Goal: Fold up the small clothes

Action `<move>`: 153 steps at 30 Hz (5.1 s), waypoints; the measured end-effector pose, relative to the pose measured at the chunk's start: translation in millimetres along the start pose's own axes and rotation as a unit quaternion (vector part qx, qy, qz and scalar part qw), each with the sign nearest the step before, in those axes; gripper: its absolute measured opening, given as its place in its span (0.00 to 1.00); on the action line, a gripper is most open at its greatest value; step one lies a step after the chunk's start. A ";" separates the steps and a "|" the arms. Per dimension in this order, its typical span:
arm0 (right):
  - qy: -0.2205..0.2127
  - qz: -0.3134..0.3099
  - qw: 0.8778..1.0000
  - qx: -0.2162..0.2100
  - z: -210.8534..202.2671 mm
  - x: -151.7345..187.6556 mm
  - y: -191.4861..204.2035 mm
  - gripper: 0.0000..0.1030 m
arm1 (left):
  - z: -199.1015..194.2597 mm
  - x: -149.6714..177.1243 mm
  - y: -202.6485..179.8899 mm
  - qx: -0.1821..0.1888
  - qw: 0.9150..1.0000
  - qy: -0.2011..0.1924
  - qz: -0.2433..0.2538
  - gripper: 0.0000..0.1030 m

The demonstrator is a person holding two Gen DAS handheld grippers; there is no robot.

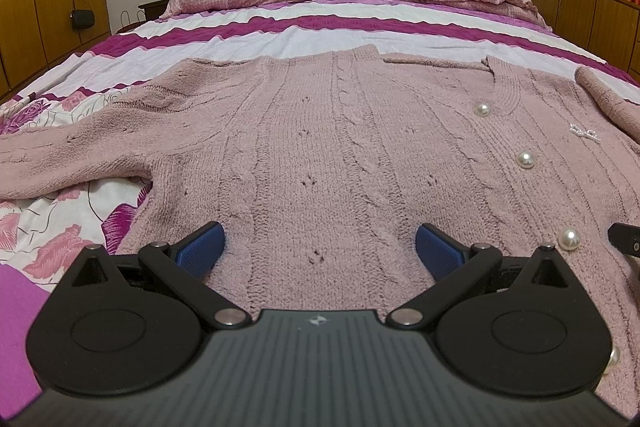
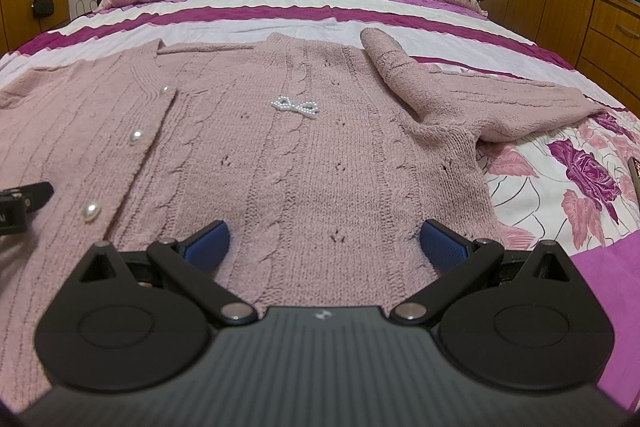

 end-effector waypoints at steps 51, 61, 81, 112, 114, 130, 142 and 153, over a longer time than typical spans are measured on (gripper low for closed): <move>0.024 0.079 0.996 -0.035 -15.3 -88.0 -129.3 1.00 | -27.8 -84.6 -38.4 0.021 0.994 0.108 0.006 1.00; 0.027 0.114 0.993 -0.018 10.9 -92.7 -169.4 1.00 | -18.1 -87.7 -39.7 0.000 0.992 0.125 0.007 1.00; 0.019 0.153 0.988 -0.014 51.8 -96.8 -212.1 1.00 | -4.1 -81.6 -58.1 -0.025 0.988 0.153 0.028 1.00; -0.042 0.250 0.966 -0.054 125.4 -133.9 -282.9 0.54 | 5.1 -74.4 -39.4 -0.035 0.986 0.161 -0.004 1.00; -0.040 0.270 0.961 -0.051 122.8 -130.9 -291.3 0.15 | 4.5 -74.3 -38.4 -0.033 0.986 0.161 -0.006 1.00; -0.151 0.263 0.951 -0.065 5.3 -144.1 -312.1 0.11 | -11.0 -73.1 -18.0 -0.044 0.988 0.146 -0.021 1.00; -0.176 0.238 0.952 -0.073 -53.4 -163.0 -278.0 0.11 | -30.0 -74.2 5.8 -0.036 0.988 0.143 -0.038 1.00; -0.196 0.208 0.954 -0.093 -77.6 -189.6 -201.5 0.11 | -49.5 -77.8 44.4 -0.048 0.990 0.122 -0.047 1.00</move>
Point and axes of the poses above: each gripper's, at about its wrist camera, not at the fingertips, and z roughly the way its jaws point, y to its left, x to its underside, the point moved 1 cm from there along z, roughly the way its jaws point, and after that the axes turned 13 degrees about y, right-handed, at the moved point
